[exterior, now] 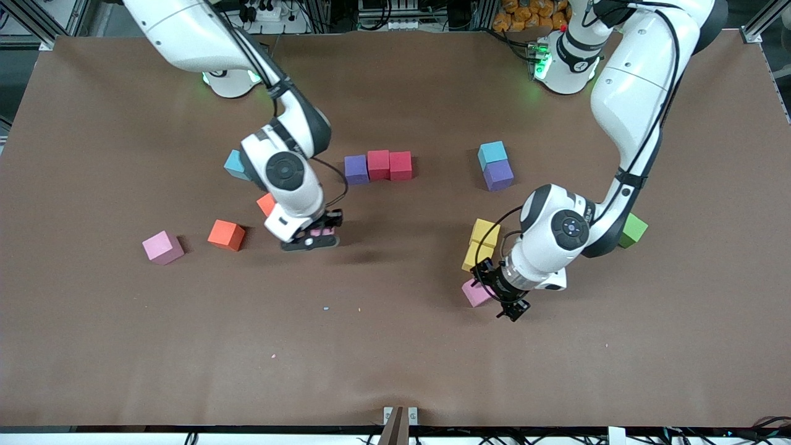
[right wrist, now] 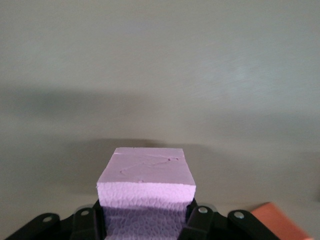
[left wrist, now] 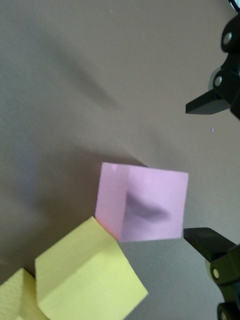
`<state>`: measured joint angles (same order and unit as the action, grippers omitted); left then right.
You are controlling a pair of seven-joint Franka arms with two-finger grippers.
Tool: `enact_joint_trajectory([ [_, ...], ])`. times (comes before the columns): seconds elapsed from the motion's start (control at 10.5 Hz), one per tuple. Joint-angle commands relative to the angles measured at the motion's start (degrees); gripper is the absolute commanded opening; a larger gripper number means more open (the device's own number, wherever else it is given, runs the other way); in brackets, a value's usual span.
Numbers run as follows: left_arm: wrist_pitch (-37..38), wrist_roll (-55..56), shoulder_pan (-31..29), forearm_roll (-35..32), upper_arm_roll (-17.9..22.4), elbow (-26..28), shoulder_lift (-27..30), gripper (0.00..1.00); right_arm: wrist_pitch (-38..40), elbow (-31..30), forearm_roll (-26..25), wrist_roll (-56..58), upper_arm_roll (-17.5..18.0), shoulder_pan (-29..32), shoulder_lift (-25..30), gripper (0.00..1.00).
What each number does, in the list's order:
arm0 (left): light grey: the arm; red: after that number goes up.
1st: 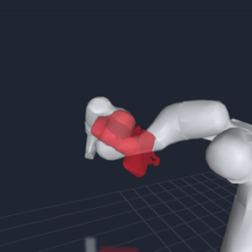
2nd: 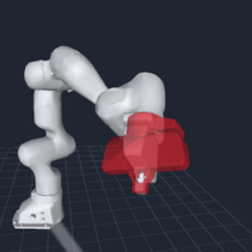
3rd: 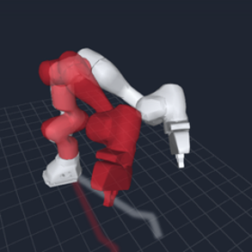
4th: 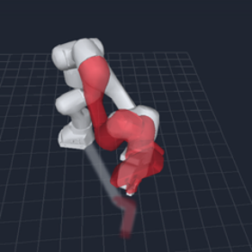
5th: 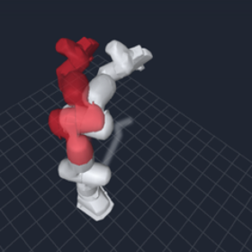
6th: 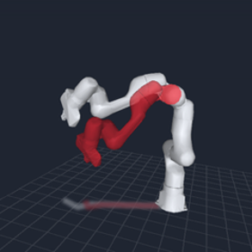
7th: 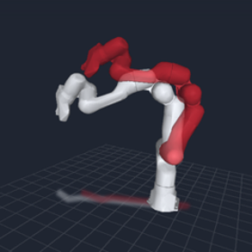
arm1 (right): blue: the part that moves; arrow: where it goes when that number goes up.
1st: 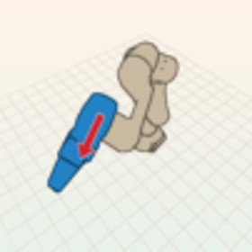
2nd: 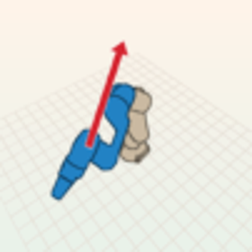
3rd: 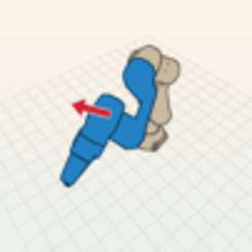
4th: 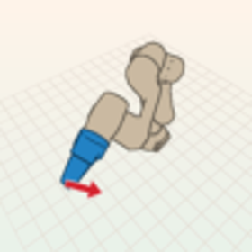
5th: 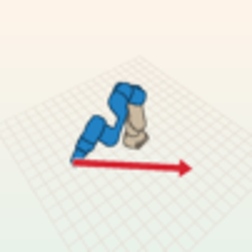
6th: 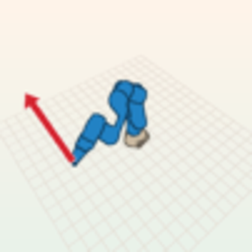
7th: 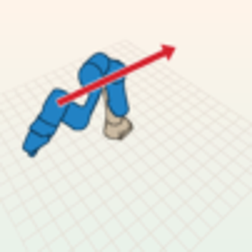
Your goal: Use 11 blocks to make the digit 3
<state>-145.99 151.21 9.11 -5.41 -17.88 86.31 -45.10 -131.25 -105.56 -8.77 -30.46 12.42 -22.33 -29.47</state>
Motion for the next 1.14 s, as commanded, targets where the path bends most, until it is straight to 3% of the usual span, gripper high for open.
enact_joint_trajectory([
  [0.0,0.00,0.93,1.69,0.75,-0.05,-1.14,0.18,1.00,0.91,1.50,0.24,-4.66,3.83,-0.43,-1.55,0.00],
  [0.19,4.19,0.85,1.26,0.41,-0.05,-0.35,1.59,1.00,0.91,1.50,0.07,-7.85,3.93,-4.54,-2.43,0.00],
  [0.47,10.09,0.41,1.18,-0.12,-0.23,-0.35,3.79,1.00,1.96,1.24,-0.28,-9.09,4.02,-5.53,-2.96,0.00],
  [1.04,10.11,-3.26,1.17,-4.69,-0.32,-0.88,3.79,1.00,2.49,-1.22,-0.37,-9.35,4.81,-5.53,-2.43,0.00],
])
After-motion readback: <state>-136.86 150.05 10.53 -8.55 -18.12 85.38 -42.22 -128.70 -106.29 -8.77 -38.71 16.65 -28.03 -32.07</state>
